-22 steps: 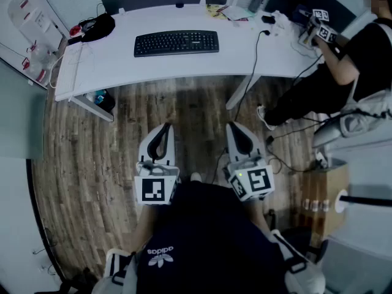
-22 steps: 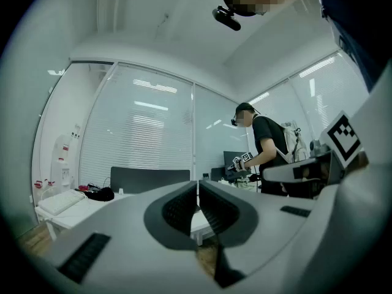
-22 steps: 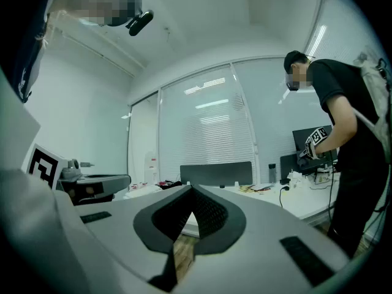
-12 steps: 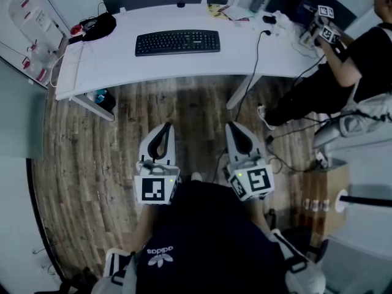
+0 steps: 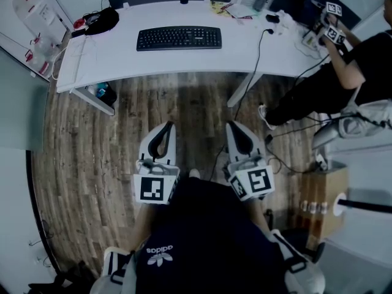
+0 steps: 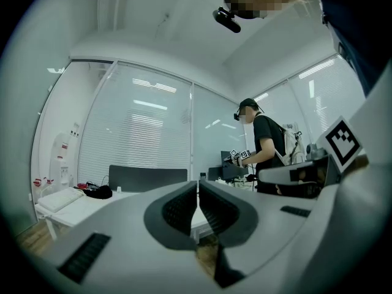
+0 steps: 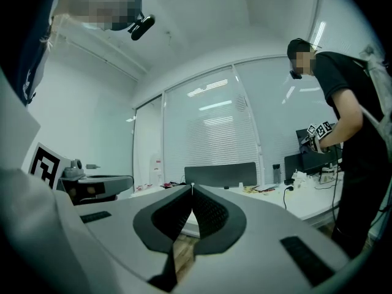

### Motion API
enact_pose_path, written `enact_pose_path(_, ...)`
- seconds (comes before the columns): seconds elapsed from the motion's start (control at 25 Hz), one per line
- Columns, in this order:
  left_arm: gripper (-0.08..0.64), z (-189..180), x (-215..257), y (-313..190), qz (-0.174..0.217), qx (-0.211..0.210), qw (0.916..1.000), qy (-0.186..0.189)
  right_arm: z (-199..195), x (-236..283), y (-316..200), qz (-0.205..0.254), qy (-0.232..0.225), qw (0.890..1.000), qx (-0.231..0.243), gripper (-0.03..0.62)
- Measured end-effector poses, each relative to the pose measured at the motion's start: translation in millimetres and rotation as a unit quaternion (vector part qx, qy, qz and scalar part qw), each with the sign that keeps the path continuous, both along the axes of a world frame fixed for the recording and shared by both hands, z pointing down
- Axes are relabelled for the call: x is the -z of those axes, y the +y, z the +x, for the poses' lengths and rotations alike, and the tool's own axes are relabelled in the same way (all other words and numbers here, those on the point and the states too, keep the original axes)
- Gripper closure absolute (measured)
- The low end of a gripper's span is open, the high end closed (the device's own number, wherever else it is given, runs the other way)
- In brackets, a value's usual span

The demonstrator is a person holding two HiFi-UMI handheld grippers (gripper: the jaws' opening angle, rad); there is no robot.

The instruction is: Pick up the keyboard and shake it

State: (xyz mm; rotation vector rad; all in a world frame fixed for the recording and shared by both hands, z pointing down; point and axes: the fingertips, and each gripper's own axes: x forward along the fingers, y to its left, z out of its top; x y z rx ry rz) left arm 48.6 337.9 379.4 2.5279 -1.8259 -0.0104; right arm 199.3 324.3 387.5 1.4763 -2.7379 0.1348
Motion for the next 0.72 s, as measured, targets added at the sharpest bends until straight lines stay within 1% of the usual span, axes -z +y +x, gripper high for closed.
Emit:
enact_pose_path(0.12, 0.549, 6.9, -5.5, 7.7, -0.002, 0.004, 1.0, 0.008, 8.8, -5.4, 3.8, -0.004, 0.005, 1.0, 0.001, 0.588)
enact_pose_path(0.24, 0.549, 14.2, -14.5, 14.9, -0.006, 0.005, 1.0, -0.005, 19.7, -9.5, 8.8, -0.006, 0.005, 1.0, 0.003, 0.588)
enact_pose_path(0.32, 0.549, 13.0, -16.3, 14.9, -0.007, 0.015, 0.9998, -0.011, 25.2, -11.2, 10.2, -0.006, 0.007, 1.0, 0.003, 0.588)
enact_pose_path(0.44, 0.549, 3.0, -15.4, 12.1, -0.007, 0.031, 0.9993, -0.021, 29.3, -14.6, 10.5, -0.008, 0.013, 1.0, 0.001, 0.588)
enact_pose_path(0.56, 0.549, -11.2, -12.0, 2.7, -0.002, 0.04, 0.9992, -0.009, 26.8, -18.1, 2.8, -0.013, 0.016, 1.0, -0.005, 0.588)
enact_pose_path(0.72, 0.549, -30.6, -9.8, -21.6, 0.008, 0.043, 0.999, -0.011, 14.2, -23.2, -14.7, -0.02, 0.016, 1.0, -0.006, 0.588)
